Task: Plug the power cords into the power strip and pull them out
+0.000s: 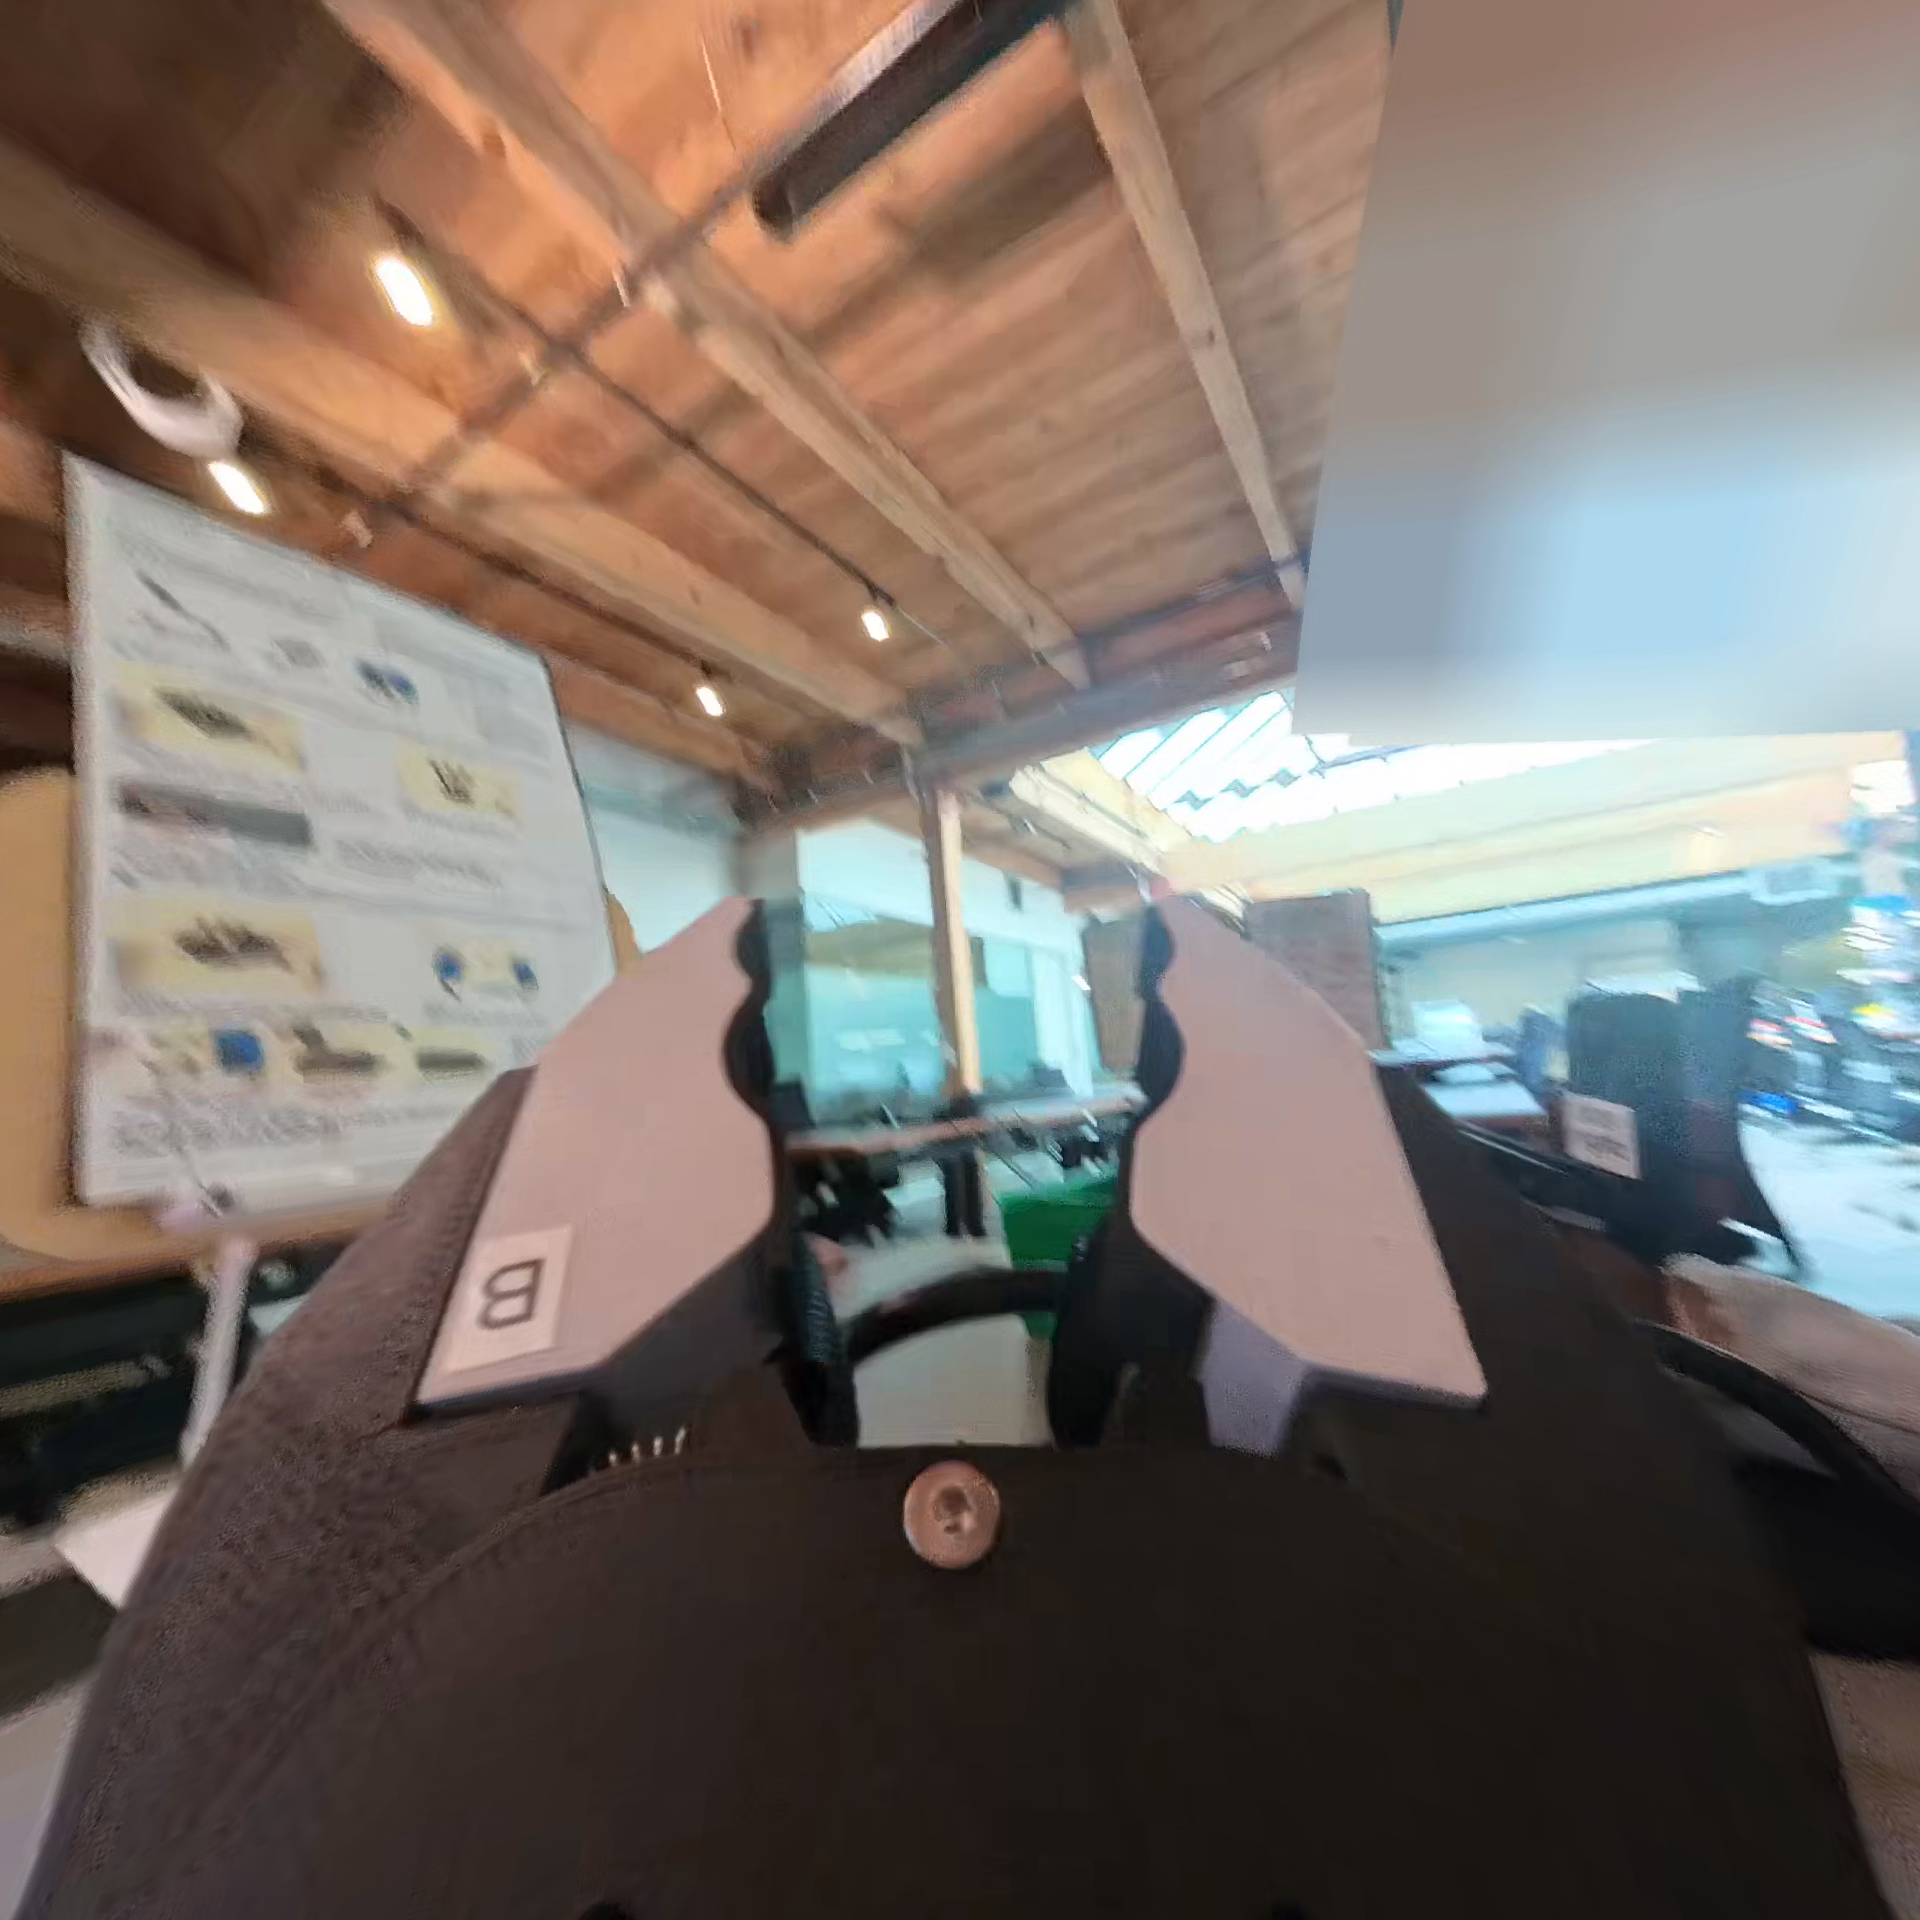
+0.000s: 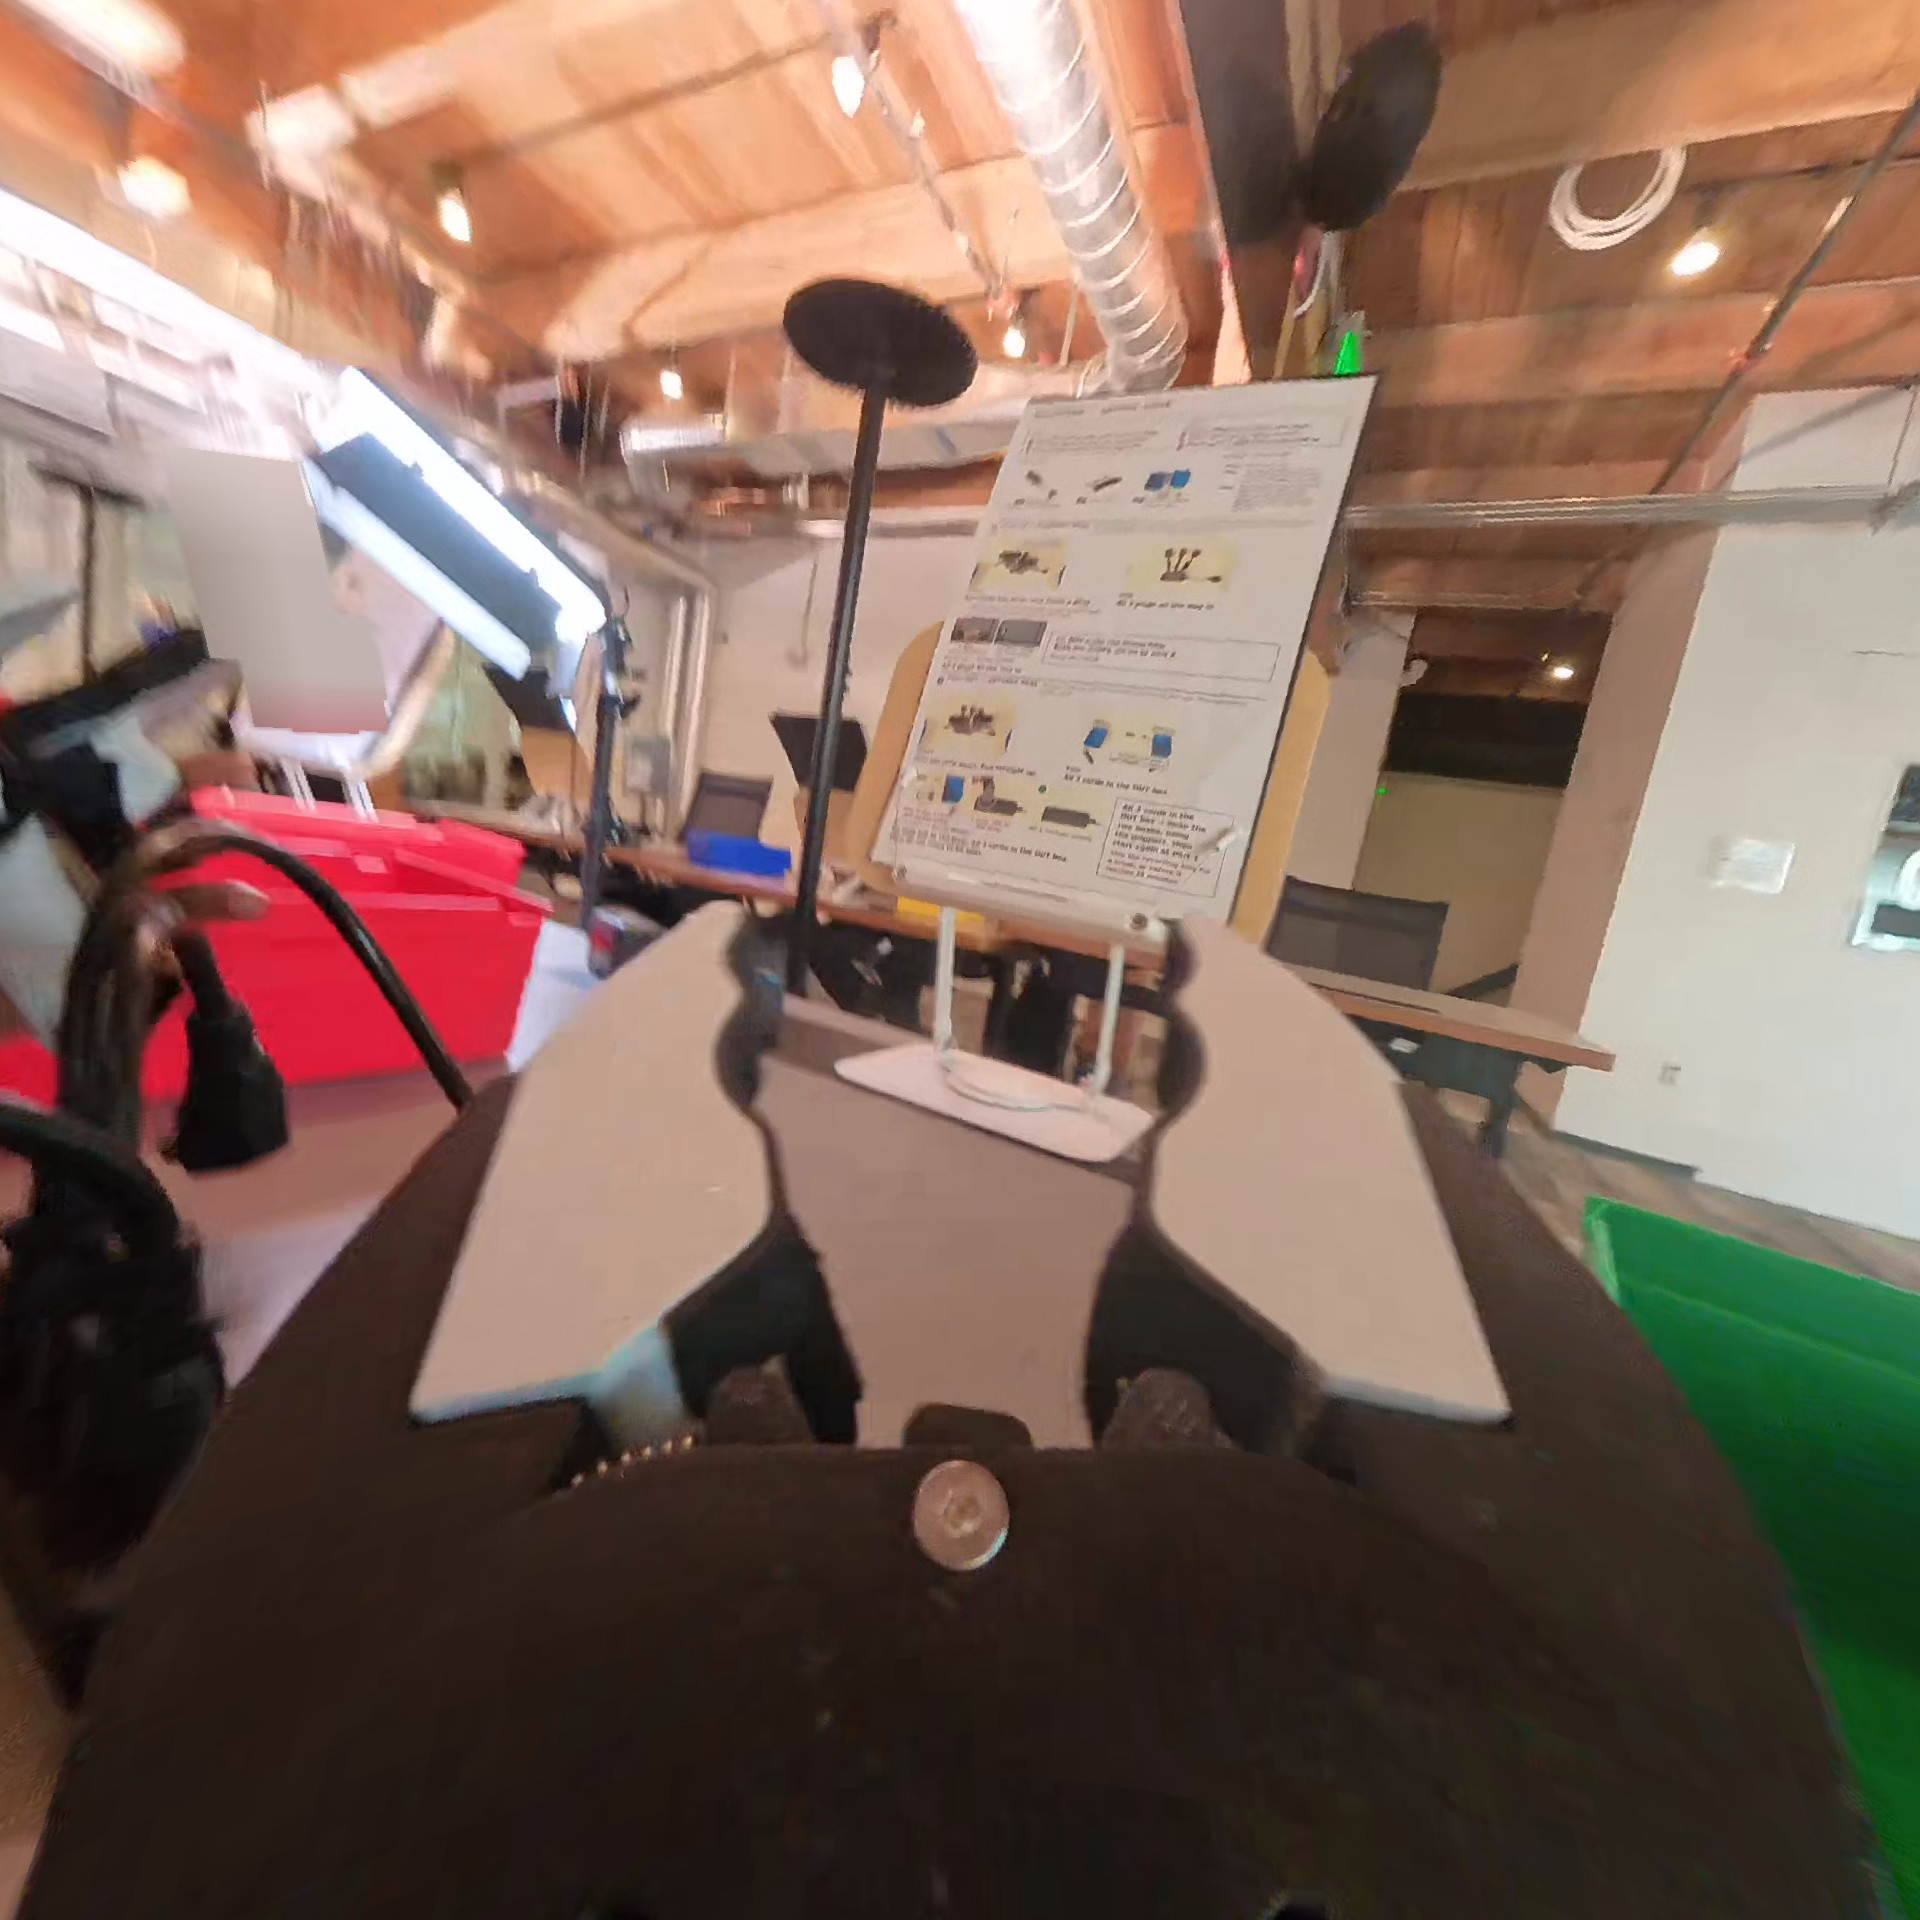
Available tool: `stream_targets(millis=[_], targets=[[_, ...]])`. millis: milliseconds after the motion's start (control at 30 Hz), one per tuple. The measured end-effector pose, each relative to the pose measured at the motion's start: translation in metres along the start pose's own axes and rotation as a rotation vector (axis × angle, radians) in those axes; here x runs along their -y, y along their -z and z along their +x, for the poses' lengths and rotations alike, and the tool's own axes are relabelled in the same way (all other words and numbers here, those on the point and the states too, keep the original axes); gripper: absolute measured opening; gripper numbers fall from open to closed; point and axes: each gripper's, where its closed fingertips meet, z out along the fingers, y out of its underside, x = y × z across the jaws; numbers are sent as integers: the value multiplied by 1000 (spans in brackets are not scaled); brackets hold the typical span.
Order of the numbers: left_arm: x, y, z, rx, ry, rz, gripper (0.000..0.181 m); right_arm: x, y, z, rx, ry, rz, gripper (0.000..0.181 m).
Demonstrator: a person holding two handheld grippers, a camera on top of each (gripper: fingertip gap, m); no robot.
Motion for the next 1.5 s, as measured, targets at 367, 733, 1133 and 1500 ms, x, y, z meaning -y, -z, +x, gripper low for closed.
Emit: stream_targets(millis=[367,733,1133,1500], targets=[[20,3,4,-7,-17,105,86,36,22,12,20,-325,263,83],[16,1,11,-44,-76,64,87,30,16,-11,158,-335,221,88],[-8,8,68,-416,5,-126,36,-21,15,-81,443,13,-140,11],[-118,78,107,-574,-1,-987,49,-50,27,-141,815,-73,-333,44]])
